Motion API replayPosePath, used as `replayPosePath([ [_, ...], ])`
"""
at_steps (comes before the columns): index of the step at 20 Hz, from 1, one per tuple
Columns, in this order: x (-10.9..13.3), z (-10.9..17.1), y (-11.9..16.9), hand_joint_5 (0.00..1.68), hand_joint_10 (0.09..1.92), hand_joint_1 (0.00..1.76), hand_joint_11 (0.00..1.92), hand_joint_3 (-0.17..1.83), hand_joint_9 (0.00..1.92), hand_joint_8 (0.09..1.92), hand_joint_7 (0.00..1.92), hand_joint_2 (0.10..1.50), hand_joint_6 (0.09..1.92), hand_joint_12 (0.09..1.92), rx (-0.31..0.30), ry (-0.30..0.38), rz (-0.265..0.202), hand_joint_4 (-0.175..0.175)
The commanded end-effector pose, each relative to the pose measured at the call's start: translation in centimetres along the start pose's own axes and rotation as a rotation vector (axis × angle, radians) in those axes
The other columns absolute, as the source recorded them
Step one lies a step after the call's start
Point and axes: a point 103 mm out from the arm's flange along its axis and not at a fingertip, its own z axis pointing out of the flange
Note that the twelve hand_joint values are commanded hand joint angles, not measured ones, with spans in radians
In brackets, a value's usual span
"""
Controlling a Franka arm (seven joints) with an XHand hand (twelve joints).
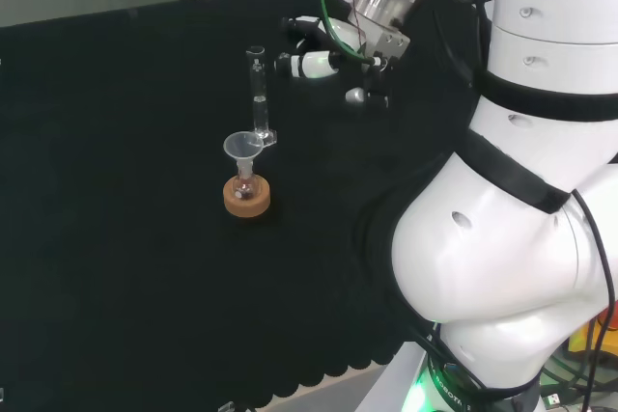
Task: Pick up the graduated cylinder.
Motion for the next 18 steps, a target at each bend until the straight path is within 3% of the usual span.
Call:
replayPosePath([
  [1,-0.9,1.7,0.8,0.4,0.61,0.59,0.15,0.24,0.44,0.63,0.24,0.87,0.09,1.37,-0.005,0.074,-0.034,-0.031],
  [9,-1.6,4.7,2.0,0.44,0.61,0.67,0.19,0.25,0.51,0.64,0.33,0.83,0.09,1.36,-0.042,0.183,-0.09,-0.03],
  [18,-0.6,6.9,3.2,0.47,0.57,0.84,0.27,0.31,0.58,0.62,0.38,0.78,0.09,1.33,-0.056,0.287,-0.159,-0.032],
])
